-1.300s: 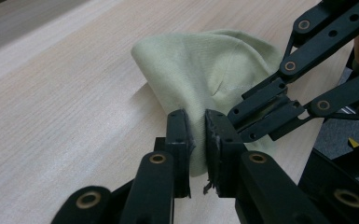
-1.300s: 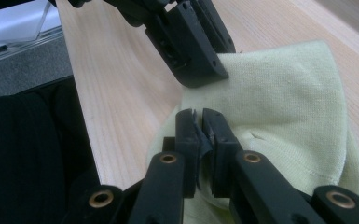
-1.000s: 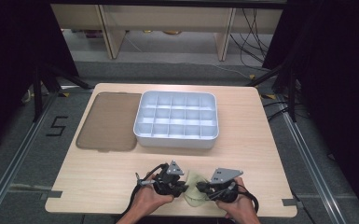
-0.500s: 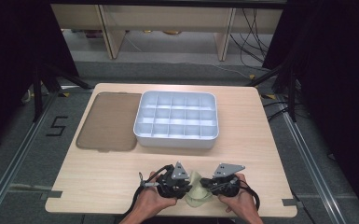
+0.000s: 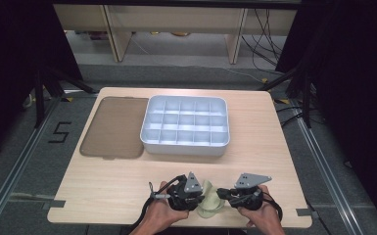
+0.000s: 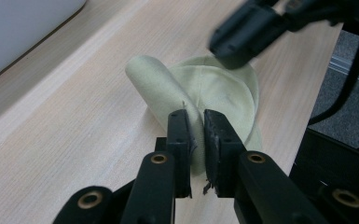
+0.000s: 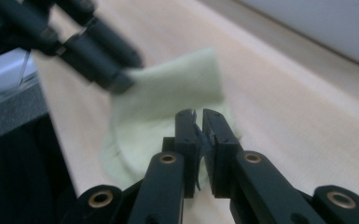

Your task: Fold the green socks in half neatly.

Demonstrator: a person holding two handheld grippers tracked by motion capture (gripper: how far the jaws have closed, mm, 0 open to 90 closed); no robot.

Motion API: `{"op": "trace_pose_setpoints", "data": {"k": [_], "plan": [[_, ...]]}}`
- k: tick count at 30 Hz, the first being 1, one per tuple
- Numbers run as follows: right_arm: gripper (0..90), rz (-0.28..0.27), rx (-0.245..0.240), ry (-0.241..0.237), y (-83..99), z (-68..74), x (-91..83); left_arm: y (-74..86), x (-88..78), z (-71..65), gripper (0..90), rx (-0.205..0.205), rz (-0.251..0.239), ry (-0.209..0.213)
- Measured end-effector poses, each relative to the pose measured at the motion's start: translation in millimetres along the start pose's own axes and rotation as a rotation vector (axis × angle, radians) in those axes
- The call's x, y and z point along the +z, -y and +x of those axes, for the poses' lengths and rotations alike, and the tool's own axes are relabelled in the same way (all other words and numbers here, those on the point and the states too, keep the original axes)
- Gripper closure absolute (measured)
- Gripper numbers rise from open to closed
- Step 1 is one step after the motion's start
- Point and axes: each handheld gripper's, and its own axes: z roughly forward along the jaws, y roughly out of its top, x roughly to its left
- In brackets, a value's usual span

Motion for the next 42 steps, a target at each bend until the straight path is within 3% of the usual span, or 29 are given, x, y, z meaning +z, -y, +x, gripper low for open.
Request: {"op": "trace_pose_setpoints", "data": {"k": [4, 6, 8, 10, 11, 15, 18, 20, 26, 30, 33, 34, 36, 37, 38, 39, 40, 42], "plan": [[85.4, 0.049, -0.018, -0.008, 8.2, 7.8, -3.0, 0.5, -1.0, 0.5, 80.8, -0.009, 0.0, 0.001], [85.4, 0.06, -0.023, -0.009, 10.7, 8.3, -2.6, 0.3, -2.3, 2.2, 80.8, 0.019, 0.009, -0.001], [85.4, 0.064, -0.009, 0.001, 12.6, 8.5, -1.6, 0.7, -1.0, -0.1, 80.8, -0.015, -0.012, 0.001], [85.9, 0.081, -0.022, -0.002, 14.3, 7.0, 2.8, -0.2, -2.4, -0.3, 80.7, 0.016, -0.011, 0.002], [86.3, 0.092, -0.024, 0.001, 15.9, 6.0, 6.0, 0.0, -1.9, -2.2, 80.7, -0.002, -0.019, 0.004], [87.1, 0.098, -0.003, -0.01, 18.4, 3.8, 9.1, -2.2, -3.1, -5.2, 80.6, 0.041, -0.03, 0.007], [87.1, 0.095, -0.003, -0.01, 19.2, 3.3, 9.0, -2.3, -1.6, -11.5, 80.7, 0.051, -0.038, 0.006], [87.1, 0.098, 0.0, -0.007, 19.0, 3.7, 9.0, -3.3, -0.7, -15.3, 80.7, 0.09, -0.033, 0.02], [87.2, 0.096, 0.008, -0.011, 19.1, 2.6, 9.7, -10.2, 9.4, -29.1, 80.6, 0.141, -0.023, 0.045], [87.2, 0.096, 0.05, -0.021, 20.5, 2.8, 9.0, -10.4, 17.0, -36.1, 80.8, 0.16, -0.008, 0.062], [86.7, 0.097, 0.051, -0.016, 20.6, -2.2, 7.5, -8.5, 23.7, -37.8, 81.0, 0.182, 0.011, 0.068], [86.7, 0.098, 0.067, -0.012, 20.7, -2.6, 6.0, -7.0, 26.4, -39.3, 81.0, 0.167, 0.016, 0.069], [86.6, 0.088, 0.057, 0.015, 20.7, -7.1, 1.8, -6.2, 29.0, -37.1, 81.0, 0.215, 0.052, 0.075], [86.6, 0.077, 0.061, 0.021, 20.3, -9.9, -1.4, -4.6, 31.9, -39.6, 81.1, 0.181, 0.04, 0.072], [86.6, 0.058, 0.078, 0.026, 19.4, -11.3, -5.1, -5.1, 31.7, -37.4, 81.0, 0.215, 0.064, 0.072], [86.6, 0.037, 0.071, 0.04, 18.2, -14.2, -8.8, -3.6, 34.9, -39.1, 81.0, 0.178, 0.035, 0.061], [86.6, 0.016, 0.081, 0.038, 16.8, -15.1, -12.0, -4.2, 34.3, -36.2, 81.0, 0.226, 0.056, 0.069], [86.5, -0.018, 0.075, 0.047, 14.6, -15.9, -16.0, -2.1, 36.3, -39.6, 81.0, 0.165, 0.037, 0.075]]}}
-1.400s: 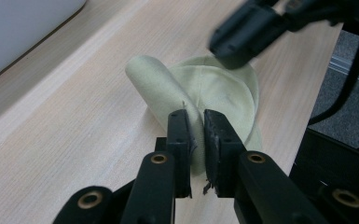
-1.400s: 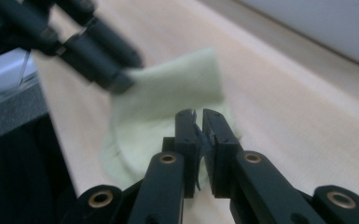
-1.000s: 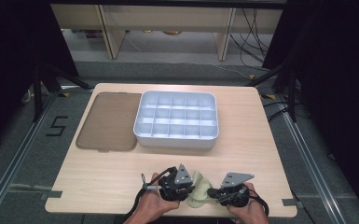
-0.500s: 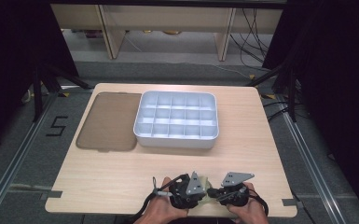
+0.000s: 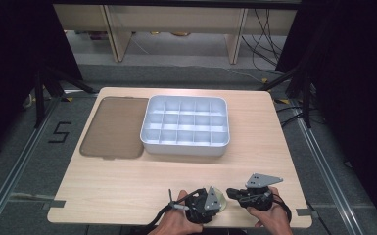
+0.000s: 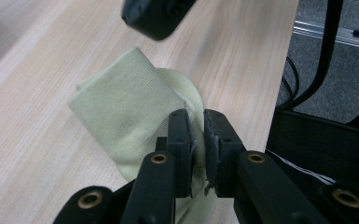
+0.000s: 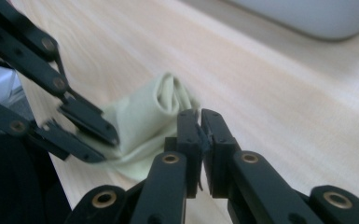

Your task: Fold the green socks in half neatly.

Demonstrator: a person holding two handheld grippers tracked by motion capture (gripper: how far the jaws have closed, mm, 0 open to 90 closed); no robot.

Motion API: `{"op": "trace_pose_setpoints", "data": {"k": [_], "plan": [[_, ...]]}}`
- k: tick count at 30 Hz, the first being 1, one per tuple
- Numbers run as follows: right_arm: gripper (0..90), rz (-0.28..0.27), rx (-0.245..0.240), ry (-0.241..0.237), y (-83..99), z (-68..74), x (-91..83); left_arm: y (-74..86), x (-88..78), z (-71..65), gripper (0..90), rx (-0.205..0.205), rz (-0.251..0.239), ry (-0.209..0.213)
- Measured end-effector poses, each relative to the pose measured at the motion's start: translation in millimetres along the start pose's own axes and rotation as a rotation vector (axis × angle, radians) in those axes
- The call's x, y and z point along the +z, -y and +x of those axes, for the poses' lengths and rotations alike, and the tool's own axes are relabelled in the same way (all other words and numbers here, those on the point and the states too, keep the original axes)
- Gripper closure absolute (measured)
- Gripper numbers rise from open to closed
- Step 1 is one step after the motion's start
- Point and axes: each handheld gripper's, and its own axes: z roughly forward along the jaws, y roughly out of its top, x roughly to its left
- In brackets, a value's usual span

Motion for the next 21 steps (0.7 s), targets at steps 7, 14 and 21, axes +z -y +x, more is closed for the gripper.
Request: {"op": "trace_pose_setpoints", "data": {"k": [7, 14, 21], "plan": [[86.5, -0.054, 0.003, -0.061, -10.7, 14.5, -1.2, -0.1, 0.8, -0.4, 80.8, 0.023, 0.001, -0.012], [86.5, -0.044, -0.027, -0.085, -17.4, 19.2, 11.6, 1.1, 1.0, 0.4, 80.6, 0.013, 0.002, -0.02], [87.1, 0.042, -0.066, -0.055, -13.5, 15.3, 27.3, 1.1, 1.2, -0.7, 79.0, 0.013, -0.014, -0.009]]}}
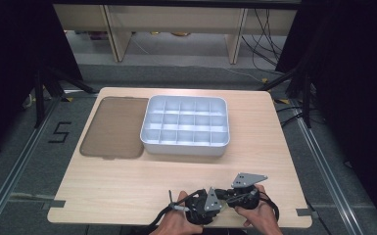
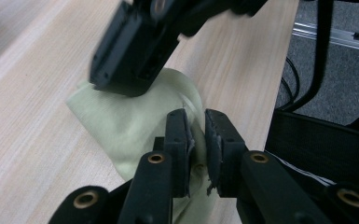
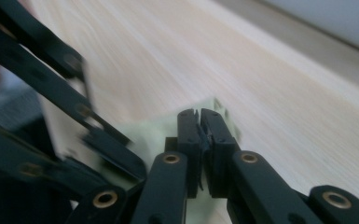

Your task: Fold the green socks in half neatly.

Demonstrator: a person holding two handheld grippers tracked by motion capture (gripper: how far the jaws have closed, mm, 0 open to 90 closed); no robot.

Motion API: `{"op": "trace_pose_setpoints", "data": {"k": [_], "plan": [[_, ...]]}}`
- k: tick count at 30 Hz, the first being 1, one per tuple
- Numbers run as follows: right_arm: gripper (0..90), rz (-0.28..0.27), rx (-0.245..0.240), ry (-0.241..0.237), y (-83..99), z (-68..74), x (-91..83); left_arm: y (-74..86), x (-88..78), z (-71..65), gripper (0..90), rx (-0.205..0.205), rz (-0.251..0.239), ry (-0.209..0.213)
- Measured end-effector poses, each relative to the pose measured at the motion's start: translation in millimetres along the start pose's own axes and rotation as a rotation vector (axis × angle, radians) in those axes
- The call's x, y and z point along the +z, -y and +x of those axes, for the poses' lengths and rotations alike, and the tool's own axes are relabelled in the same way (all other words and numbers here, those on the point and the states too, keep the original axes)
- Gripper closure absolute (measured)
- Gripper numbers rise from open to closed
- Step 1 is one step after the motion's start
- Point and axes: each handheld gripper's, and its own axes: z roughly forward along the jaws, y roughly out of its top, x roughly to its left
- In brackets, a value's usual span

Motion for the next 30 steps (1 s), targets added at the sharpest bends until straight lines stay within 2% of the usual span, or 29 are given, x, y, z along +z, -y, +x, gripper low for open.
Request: {"op": "trace_pose_setpoints", "data": {"k": [1, 2, 3, 4, 5, 6, 7, 8, 9, 10, 11, 12, 14, 15, 16, 17, 19, 20, 21, 22, 24, 25, 26, 27, 28, 29, 30], "plan": [[87.4, 0.021, 0.012, 0.009, 1.4, -0.7, 2.0, 0.4, 0.0, 0.5, 78.8, 0.005, 0.002, 0.003], [87.9, 0.019, 0.038, 0.001, 2.3, -1.3, 3.6, 1.2, 1.0, -0.7, 78.6, -0.026, -0.01, 0.008], [88.0, 0.021, 0.023, 0.005, 2.3, -4.5, 4.1, 1.3, 0.4, -0.4, 78.3, -0.02, -0.012, 0.001], [88.1, 0.02, 0.016, 0.0, 2.4, -5.4, 5.0, 0.6, -2.4, 3.4, 78.0, 0.032, 0.026, 0.009], [88.1, 0.021, 0.012, -0.001, 2.8, -5.9, 5.3, 0.8, -2.5, 2.9, 77.5, 0.013, 0.022, 0.016], [88.3, 0.021, 0.01, 0.001, 3.1, -6.1, 5.3, 0.3, -1.7, 1.7, 76.5, -0.015, -0.01, 0.013], [88.2, 0.029, 0.021, 0.005, 3.3, -5.6, 4.8, -0.3, -4.6, 3.0, 74.8, -0.008, 0.009, 0.035], [88.3, 0.03, 0.019, 0.008, 3.4, -5.7, 4.9, -1.3, -4.6, 1.9, 72.4, -0.048, -0.035, 0.041], [88.3, 0.03, 0.014, 0.013, 3.7, -6.2, 5.1, -2.2, -7.3, 3.6, 70.2, -0.054, -0.045, 0.05], [88.3, 0.032, 0.012, 0.018, 3.9, -6.4, 5.0, -3.4, -8.6, 3.5, 66.5, -0.085, -0.087, 0.05], [88.3, 0.033, 0.015, 0.019, 4.0, -6.3, 4.5, -4.7, -11.4, 4.8, 65.7, -0.098, -0.108, 0.053], [88.3, 0.033, 0.018, 0.018, 4.1, -6.7, 4.4, -5.5, -14.7, 6.9, 65.1, -0.099, -0.109, 0.058], [88.3, 0.03, 0.016, 0.019, 4.1, -6.5, 4.5, -7.3, -24.6, 11.7, 65.1, -0.154, -0.15, 0.075], [88.2, 0.03, 0.01, 0.023, 4.0, -6.2, 4.6, -7.7, -29.3, 16.0, 65.2, -0.142, -0.161, 0.084], [88.3, 0.031, 0.01, 0.024, 3.6, -5.4, 4.3, -7.6, -32.0, 16.2, 65.7, -0.17, -0.174, 0.091], [88.2, 0.028, 0.009, 0.027, 3.5, -5.1, 4.5, -6.8, -36.4, 16.9, 66.7, -0.18, -0.165, 0.076], [88.2, 0.032, 0.012, 0.022, 3.1, -4.8, 5.0, -3.5, -37.8, 17.1, 69.6, -0.16, -0.152, 0.063], [88.2, 0.03, 0.007, 0.027, 2.9, -4.6, 5.1, -0.3, -37.7, 15.9, 71.1, -0.147, -0.129, 0.052], [88.2, 0.03, 0.007, 0.028, 2.9, -4.0, 5.1, 4.0, -33.3, 11.7, 72.3, -0.17, -0.116, 0.051], [88.2, 0.03, 0.003, 0.031, 2.8, -3.7, 5.2, 7.0, -30.4, 11.0, 73.0, -0.144, -0.091, 0.055], [88.2, 0.033, 0.005, 0.028, 2.4, -3.4, 5.3, 12.6, -21.8, 9.2, 73.4, -0.139, -0.069, 0.054], [88.2, 0.033, 0.006, 0.027, 2.3, -2.9, 5.1, 15.3, -18.2, 8.2, 74.0, -0.164, -0.055, 0.048], [88.2, 0.034, 0.002, 0.027, 2.2, -2.4, 5.0, 17.0, -16.3, 10.6, 75.1, -0.136, -0.044, 0.056], [88.2, 0.035, 0.002, 0.027, 2.1, -1.8, 5.0, 20.1, -12.8, 9.7, 75.8, -0.169, -0.05, 0.055], [88.2, 0.035, -0.002, 0.027, 1.9, -1.8, 5.0, 21.0, -12.0, 10.8, 77.1, -0.169, -0.061, 0.046], [88.2, 0.036, -0.002, 0.026, 1.9, -1.9, 5.4, 21.3, -13.2, 11.3, 78.8, -0.173, -0.046, 0.052], [88.2, 0.036, -0.003, 0.026, 2.0, -2.1, 5.5, 21.1, -13.7, 12.2, 79.5, -0.155, -0.042, 0.044]]}}
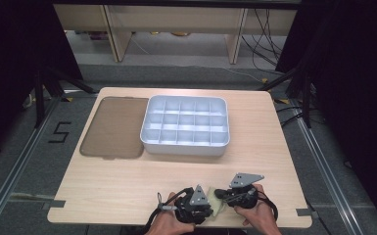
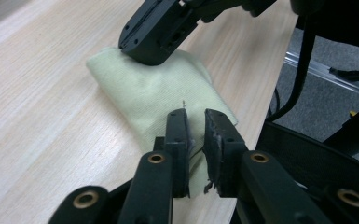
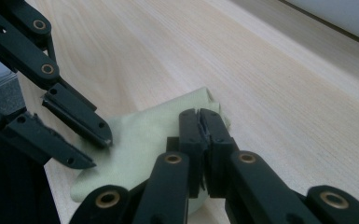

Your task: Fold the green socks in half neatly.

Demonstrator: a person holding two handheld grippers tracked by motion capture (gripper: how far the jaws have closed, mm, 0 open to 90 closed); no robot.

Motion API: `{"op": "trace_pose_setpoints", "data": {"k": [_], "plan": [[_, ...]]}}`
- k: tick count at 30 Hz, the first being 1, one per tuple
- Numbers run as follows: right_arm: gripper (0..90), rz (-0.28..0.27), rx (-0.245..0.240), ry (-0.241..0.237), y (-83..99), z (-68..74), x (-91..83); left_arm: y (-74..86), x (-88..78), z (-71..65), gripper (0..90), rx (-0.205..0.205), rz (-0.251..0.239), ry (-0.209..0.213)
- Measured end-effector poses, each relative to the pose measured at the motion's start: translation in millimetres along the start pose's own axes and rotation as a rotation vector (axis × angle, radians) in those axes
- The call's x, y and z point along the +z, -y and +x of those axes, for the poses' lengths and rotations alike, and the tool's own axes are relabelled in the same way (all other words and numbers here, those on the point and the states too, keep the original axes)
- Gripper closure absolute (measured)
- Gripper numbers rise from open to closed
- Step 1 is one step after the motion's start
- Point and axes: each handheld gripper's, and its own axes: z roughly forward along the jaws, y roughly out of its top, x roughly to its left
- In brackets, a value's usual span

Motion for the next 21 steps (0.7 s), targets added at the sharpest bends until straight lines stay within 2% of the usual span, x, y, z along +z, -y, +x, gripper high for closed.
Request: {"op": "trace_pose_setpoints", "data": {"k": [1, 2, 3, 4, 5, 6, 7, 8, 10, 11, 12, 13, 14, 15, 17, 18, 19, 21], "plan": [[88.2, -0.001, 0.0, -0.001, -0.1, 0.1, -0.3, 0.1, 0.4, 0.5, 80.2, 0.018, -0.001, -0.008], [88.2, -0.001, -0.001, 0.001, 0.0, 0.3, -0.4, 1.5, 1.7, -1.4, 80.4, -0.009, -0.004, -0.011], [88.2, -0.001, -0.001, 0.0, -0.1, 0.3, -0.4, 0.9, 0.4, -1.2, 80.7, 0.019, 0.006, -0.011], [88.2, 0.0, 0.0, -0.001, -0.1, 0.2, -0.3, 0.8, 0.4, -0.6, 80.8, 0.029, 0.01, -0.01], [88.2, -0.001, 0.0, 0.0, -0.1, 0.3, -0.4, 1.1, 1.2, -2.0, 81.0, 0.02, 0.0, -0.018], [88.2, 0.001, 0.007, -0.001, 0.0, 1.3, -0.5, 1.1, 0.8, -1.8, 81.0, 0.034, 0.009, -0.031], [88.2, 0.005, 0.016, 0.0, 0.1, 2.5, -0.8, 1.8, 1.9, -4.3, 81.1, 0.005, -0.002, -0.024], [88.2, 0.005, 0.016, 0.0, 0.0, 2.4, -0.9, 1.2, 0.8, -2.8, 81.1, 0.039, 0.009, -0.024], [88.1, 0.003, 0.015, -0.002, -0.2, 2.0, -0.7, 1.6, 0.9, -3.0, 81.1, 0.017, 0.013, -0.034], [87.9, 0.003, 0.017, -0.003, -0.2, 2.6, -0.7, 1.5, 0.7, -2.6, 81.1, 0.026, 0.012, -0.034], [87.6, -0.007, 0.0, 0.006, -0.2, 1.1, -0.6, 2.2, 1.5, -3.0, 81.2, 0.019, 0.007, -0.035], [87.2, -0.011, 0.002, -0.001, -0.4, 1.0, -1.0, 2.5, 1.6, -4.1, 81.3, 0.016, 0.004, -0.028], [86.7, -0.02, 0.018, -0.008, -0.6, 2.0, -1.6, 1.9, 0.1, -3.1, 81.2, 0.044, 0.018, -0.032], [86.2, -0.024, 0.015, -0.014, -1.3, 0.8, -2.8, 1.9, -0.3, -2.8, 81.2, 0.055, 0.024, -0.036], [84.2, -0.04, 0.028, -0.022, -2.2, 0.7, -5.1, 2.6, 0.3, -3.2, 81.2, 0.046, 0.017, -0.035], [83.2, -0.054, 0.033, -0.025, -2.7, 0.8, -6.8, 3.2, 1.0, -4.2, 81.2, 0.032, 0.012, -0.05], [81.6, -0.071, 0.044, -0.033, -3.5, 0.8, -8.9, 2.7, 0.6, -3.4, 81.1, 0.053, 0.009, -0.049], [78.2, -0.104, 0.078, -0.051, -5.2, 2.0, -12.8, 3.9, 1.3, -5.4, 81.0, 0.035, -0.007, -0.048]]}}
